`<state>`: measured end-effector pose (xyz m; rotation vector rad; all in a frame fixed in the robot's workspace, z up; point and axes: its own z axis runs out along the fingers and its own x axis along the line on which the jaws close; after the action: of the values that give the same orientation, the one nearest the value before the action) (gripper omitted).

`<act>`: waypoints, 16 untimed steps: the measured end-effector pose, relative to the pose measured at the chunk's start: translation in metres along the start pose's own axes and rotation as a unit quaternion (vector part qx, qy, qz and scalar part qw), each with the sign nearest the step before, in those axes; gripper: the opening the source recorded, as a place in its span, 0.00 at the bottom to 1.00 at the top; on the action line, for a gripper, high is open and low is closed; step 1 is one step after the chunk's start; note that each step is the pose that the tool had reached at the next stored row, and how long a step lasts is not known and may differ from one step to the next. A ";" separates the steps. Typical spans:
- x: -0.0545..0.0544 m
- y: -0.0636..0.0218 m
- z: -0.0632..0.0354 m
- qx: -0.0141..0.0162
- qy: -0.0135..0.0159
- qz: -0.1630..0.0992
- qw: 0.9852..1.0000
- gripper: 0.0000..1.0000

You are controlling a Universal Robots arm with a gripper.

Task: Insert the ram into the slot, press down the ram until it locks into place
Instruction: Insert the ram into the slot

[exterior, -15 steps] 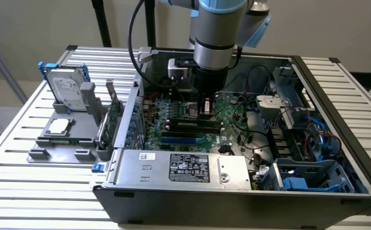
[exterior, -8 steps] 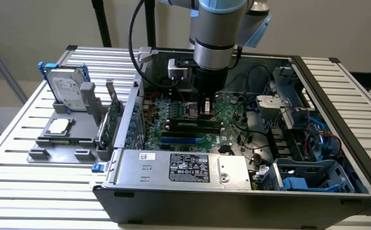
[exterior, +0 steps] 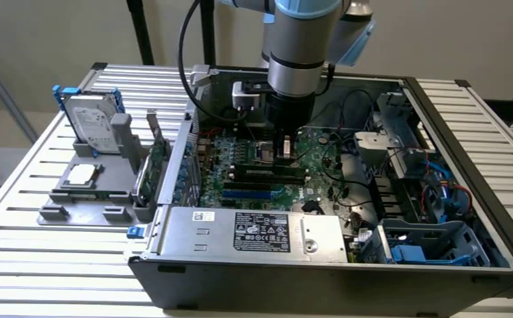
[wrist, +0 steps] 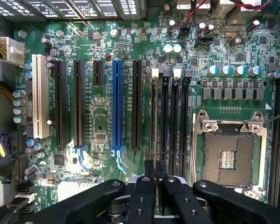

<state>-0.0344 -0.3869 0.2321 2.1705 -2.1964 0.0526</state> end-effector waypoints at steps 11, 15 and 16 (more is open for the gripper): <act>0.000 0.0000 0.0014 0.001 0.000 0.000 1.000 0.13; 0.000 0.0000 0.0021 0.003 0.000 0.000 1.000 0.13; 0.000 0.0000 0.0023 0.003 0.000 0.000 1.000 0.13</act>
<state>-0.0345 -0.3874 0.2299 2.1728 -2.1994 0.0592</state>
